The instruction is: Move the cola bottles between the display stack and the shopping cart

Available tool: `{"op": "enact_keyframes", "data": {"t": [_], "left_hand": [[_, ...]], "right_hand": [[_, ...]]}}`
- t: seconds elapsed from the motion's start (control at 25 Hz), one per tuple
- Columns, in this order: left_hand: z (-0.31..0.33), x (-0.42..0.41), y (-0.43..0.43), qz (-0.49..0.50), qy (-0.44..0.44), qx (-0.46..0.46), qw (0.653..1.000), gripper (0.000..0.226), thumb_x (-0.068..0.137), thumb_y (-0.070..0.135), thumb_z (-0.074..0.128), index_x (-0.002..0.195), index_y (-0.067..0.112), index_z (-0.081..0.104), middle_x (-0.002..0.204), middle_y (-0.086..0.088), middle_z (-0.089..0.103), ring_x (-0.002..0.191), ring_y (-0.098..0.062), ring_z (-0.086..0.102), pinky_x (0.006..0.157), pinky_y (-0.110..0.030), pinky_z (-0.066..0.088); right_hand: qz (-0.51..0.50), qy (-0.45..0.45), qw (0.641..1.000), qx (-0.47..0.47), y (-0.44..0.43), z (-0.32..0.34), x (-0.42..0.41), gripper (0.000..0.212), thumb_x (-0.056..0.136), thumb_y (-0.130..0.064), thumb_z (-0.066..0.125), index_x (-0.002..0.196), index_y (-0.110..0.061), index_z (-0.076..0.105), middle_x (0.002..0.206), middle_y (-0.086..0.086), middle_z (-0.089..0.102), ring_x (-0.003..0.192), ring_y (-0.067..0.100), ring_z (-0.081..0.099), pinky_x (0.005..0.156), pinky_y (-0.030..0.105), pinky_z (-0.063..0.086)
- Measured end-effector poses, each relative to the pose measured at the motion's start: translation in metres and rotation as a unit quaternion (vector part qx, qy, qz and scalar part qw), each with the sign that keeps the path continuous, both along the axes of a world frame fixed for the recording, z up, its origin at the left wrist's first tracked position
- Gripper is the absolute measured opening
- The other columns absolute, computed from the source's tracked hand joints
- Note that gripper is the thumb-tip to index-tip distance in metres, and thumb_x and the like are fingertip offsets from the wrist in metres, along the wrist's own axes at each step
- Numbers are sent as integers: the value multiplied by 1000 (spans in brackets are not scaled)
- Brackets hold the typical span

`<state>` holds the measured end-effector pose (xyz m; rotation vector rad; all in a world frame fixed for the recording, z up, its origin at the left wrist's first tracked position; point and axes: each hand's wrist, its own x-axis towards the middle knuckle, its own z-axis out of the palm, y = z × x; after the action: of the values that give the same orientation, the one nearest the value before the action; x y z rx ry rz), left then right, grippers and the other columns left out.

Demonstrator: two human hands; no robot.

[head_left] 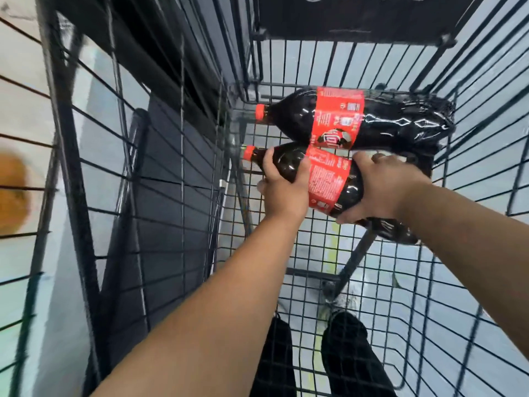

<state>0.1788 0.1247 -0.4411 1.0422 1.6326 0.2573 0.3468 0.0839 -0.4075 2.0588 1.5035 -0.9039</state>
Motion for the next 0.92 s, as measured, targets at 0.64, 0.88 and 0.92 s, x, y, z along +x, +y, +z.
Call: {"op": "enact_keyframes", "data": {"t": [0.64,0.88,0.92], "left_hand": [[-5,3,4,186,-120,-76,972,85,79,36,87,146,25,37,110,3,68,95,-14,70,81,-37,60],[10,-18,-7,152,-88,-49,983,92,69,47,90,144,30,39,112,5,68,99,-16,70,94,-48,59],[16,-21,-7,142,-96,-40,984,94,66,50,90,143,32,40,113,6,69,99,-16,71,94,-48,59]], "right_hand": [[-267,221,938,17,-26,-5,-27,123,49,-60,87,148,-39,17,107,-10,56,99,17,55,97,39,49],[-322,272,906,28,-48,10,-56,117,50,-55,89,146,-40,22,107,-14,59,101,15,59,94,35,48],[-340,280,897,42,-52,15,-62,115,51,-53,89,145,-40,24,105,-15,58,100,14,59,92,32,47]]}}
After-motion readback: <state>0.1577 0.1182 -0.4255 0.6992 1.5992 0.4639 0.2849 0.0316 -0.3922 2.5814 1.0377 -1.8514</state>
